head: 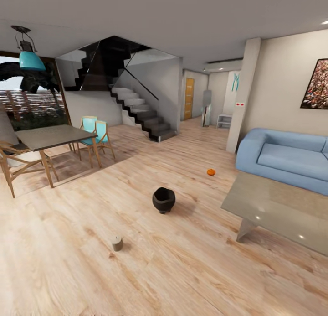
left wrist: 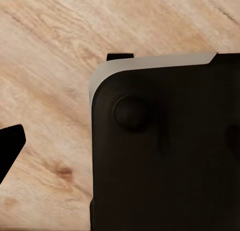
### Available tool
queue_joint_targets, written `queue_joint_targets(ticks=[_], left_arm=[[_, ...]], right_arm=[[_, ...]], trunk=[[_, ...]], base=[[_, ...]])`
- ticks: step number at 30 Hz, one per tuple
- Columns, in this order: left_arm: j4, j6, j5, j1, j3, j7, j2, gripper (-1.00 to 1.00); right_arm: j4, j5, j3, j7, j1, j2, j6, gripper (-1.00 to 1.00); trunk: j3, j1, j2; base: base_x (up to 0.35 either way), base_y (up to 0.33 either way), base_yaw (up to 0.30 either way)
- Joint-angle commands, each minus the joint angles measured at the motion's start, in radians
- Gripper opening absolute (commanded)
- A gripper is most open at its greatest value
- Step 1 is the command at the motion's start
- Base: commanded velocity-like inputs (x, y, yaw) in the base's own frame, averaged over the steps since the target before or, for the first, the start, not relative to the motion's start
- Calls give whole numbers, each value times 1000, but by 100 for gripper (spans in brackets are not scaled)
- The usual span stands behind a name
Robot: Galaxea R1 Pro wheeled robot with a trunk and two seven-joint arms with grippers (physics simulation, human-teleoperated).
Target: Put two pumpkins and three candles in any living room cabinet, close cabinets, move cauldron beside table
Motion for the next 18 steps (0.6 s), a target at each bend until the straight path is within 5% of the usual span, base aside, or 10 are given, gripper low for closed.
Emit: queue_joint_targets(ticks=[1, 18], left_arm=[[-1, -1, 0, 0, -1, 0, 0, 100], [-2, -1, 0, 0, -1, 0, 0, 100]], right_arm=[[1, 0, 0, 0, -1, 0, -3, 100], [1, -1, -3, -1, -1, -1, -2, 100]], trunk=[[-1, 0, 0], [-12, 0, 0]], base=[[0, 0, 288], [0, 0, 274]])
